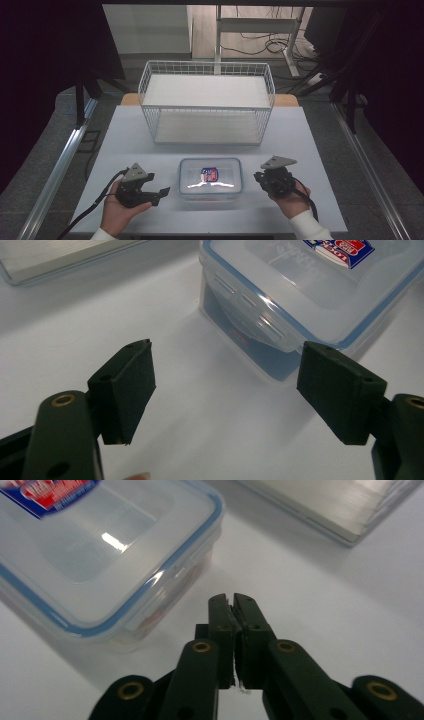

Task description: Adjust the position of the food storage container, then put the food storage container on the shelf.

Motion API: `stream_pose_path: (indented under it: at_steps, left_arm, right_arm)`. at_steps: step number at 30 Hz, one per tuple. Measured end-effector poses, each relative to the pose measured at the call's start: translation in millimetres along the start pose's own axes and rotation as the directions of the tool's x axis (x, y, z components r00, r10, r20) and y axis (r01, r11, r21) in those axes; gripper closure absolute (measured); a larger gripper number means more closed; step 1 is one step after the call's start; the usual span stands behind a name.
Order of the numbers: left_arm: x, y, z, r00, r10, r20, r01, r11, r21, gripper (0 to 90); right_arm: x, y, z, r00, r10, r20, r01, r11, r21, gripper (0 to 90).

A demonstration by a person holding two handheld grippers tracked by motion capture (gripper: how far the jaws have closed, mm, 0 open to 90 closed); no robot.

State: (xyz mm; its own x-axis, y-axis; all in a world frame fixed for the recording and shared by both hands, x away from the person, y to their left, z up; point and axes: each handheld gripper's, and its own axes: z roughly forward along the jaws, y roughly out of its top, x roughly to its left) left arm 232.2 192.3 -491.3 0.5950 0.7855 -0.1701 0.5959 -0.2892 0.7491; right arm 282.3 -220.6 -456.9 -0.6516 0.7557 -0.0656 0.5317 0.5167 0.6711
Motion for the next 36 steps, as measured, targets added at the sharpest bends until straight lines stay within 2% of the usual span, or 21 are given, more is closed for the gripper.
stream_pose_path:
  at_steps: [2,4,6,8,9,10,11,14,17,19,24,26,29,34,36]
  left_arm:
    - [0.7,0.0,-0.7,0.9999,-0.014,0.004,0.014,0.9999,-0.010,23.2]
    - [1.4,-0.4,0.7,0.9996,-0.025,0.014,0.025,0.9996,-0.008,23.3]
    - [0.9,-0.7,2.0,0.9998,-0.019,0.009,0.019,0.9998,-0.003,23.3]
    - [-1.0,-0.6,4.4,1.0000,0.006,0.000,-0.006,0.9999,0.014,23.2]
    - [-1.5,-0.6,4.9,1.0000,0.003,0.003,-0.003,0.9999,0.014,23.2]
    - [-1.5,-0.6,4.9,1.0000,0.003,0.003,-0.003,0.9999,0.014,23.2]
    - [-1.6,-0.6,5.4,1.0000,0.006,0.007,-0.006,0.9998,0.016,23.2]
    - [-1.2,-0.5,4.4,1.0000,0.003,0.009,-0.003,0.9999,0.012,23.1]
    - [-0.4,0.4,3.7,0.9995,-0.015,0.027,0.015,0.9999,0.007,22.5]
    - [-0.4,1.0,4.8,0.9991,-0.025,0.034,0.024,0.9996,0.012,21.3]
    - [0.3,2.7,6.2,0.9986,-0.035,0.039,0.035,0.9993,0.013,19.9]
    - [1.6,5.2,7.1,0.9971,-0.056,0.052,0.056,0.9984,0.006,19.4]
    - [2.1,8.1,8.6,0.9964,-0.064,0.056,0.064,0.9979,0.007,18.3]
    - [0.4,18.7,13.0,0.9933,-0.082,0.082,0.081,0.9966,0.013,17.7]
    - [1.9,22.2,15.8,0.9891,-0.104,0.104,0.103,0.9946,0.012,17.6]
  right_arm:
    - [-6.5,-6.1,-4.0,0.9965,0.067,-0.051,-0.068,0.997,-0.030,74.3]
    - [-13.1,-9.4,-4.3,0.9849,0.126,-0.119,-0.133,0.990,-0.054,53.1]
    - [-16.8,-10.7,-3.7,0.9729,0.175,-0.152,-0.189,0.978,-0.088,33.5]
    - [-18.5,-10.5,-3.6,0.9629,0.190,-0.192,-0.212,0.972,-0.104,27.0]
    - [-18.6,-10.1,-4.2,0.9582,0.194,-0.210,-0.220,0.970,-0.107,25.7]
    - [-18.6,-10.1,-4.2,0.9582,0.194,-0.210,-0.220,0.970,-0.107,25.7]
    - [-18.6,-9.7,-5.5,0.9506,0.198,-0.239,-0.231,0.965,-0.120,24.3]
    - [-17.9,-9.6,-6.9,0.9464,0.200,-0.254,-0.238,0.963,-0.129,22.3]
    - [-17.1,-9.0,-6.4,0.9378,0.212,-0.275,-0.255,0.958,-0.129,21.0]
    - [-15.0,-8.2,-5.2,0.9393,0.207,-0.274,-0.247,0.962,-0.121,20.4]
    - [-12.2,-6.8,-0.9,0.9359,0.206,-0.286,-0.245,0.963,-0.109,20.3]
    - [-11.2,-6.3,2.1,0.9343,0.210,-0.288,-0.249,0.963,-0.104,20.3]
    - [-10.1,-5.4,5.0,0.9333,0.214,-0.289,-0.250,0.963,-0.096,20.3]
    - [-8.0,-3.6,8.9,0.9279,0.222,-0.300,-0.261,0.961,-0.097,21.0]
    - [-7.3,-1.6,11.0,0.9259,0.223,-0.305,-0.264,0.960,-0.098,21.0]
